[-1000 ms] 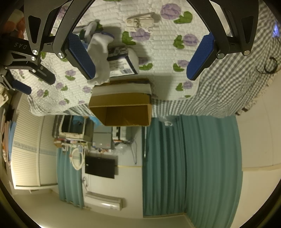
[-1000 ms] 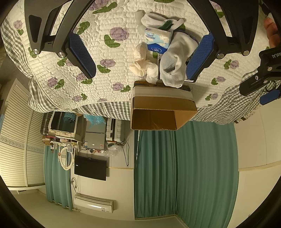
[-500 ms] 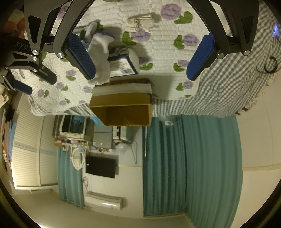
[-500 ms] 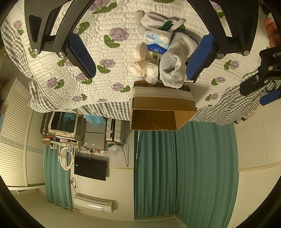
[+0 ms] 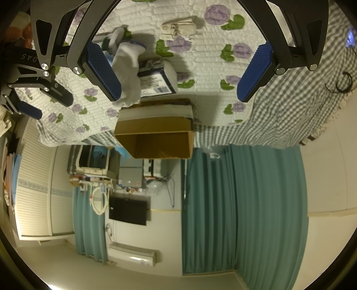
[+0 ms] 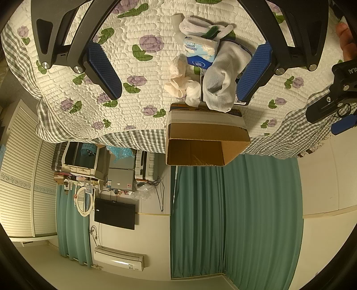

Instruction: Organize soft objects

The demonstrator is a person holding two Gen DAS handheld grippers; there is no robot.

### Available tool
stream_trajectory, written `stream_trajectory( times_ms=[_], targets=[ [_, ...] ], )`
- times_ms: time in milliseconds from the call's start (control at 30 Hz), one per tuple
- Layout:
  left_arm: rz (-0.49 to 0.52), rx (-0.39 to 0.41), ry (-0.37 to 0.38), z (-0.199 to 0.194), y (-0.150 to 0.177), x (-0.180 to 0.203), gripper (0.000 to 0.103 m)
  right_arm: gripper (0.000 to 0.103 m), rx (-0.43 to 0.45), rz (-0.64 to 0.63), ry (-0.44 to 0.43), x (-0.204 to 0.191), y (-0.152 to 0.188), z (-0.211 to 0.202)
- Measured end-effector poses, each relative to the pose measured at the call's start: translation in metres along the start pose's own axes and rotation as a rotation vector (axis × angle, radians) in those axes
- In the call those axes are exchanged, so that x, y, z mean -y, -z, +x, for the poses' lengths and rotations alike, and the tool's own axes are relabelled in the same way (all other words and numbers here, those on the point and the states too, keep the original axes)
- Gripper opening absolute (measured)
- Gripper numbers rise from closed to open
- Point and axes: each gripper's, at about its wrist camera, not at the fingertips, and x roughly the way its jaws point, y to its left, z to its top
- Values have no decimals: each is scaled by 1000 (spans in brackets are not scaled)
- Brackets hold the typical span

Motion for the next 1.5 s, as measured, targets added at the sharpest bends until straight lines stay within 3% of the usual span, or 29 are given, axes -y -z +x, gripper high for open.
stream_trajectory(
  times_ms=[467,567,733,900,1033,1133,1200,1500],
  targets=[
    [-24,-18,13,2,-2,-6,103,103,-10,-13,0,-1,1,1],
    [-47,-79,23,16,8,-13,103,103,-38,-23,0,-2,6,8],
    [-88,-261,71,53,42,-20,103,103,-88,-32,2,-3,16,24],
    [-82,-402,66,81,77,-17,102,103,-128,-47,9,-6,25,36],
    [-65,-457,73,91,90,-10,92,103,-144,-65,13,-10,29,41],
    [-78,-504,94,99,97,-11,76,103,-157,-73,15,-15,31,46],
    [-70,-518,92,103,100,-10,59,103,-164,-83,19,-18,32,48],
    [-62,-471,98,90,95,-10,56,103,-194,-115,-2,-36,33,63]
  ],
)
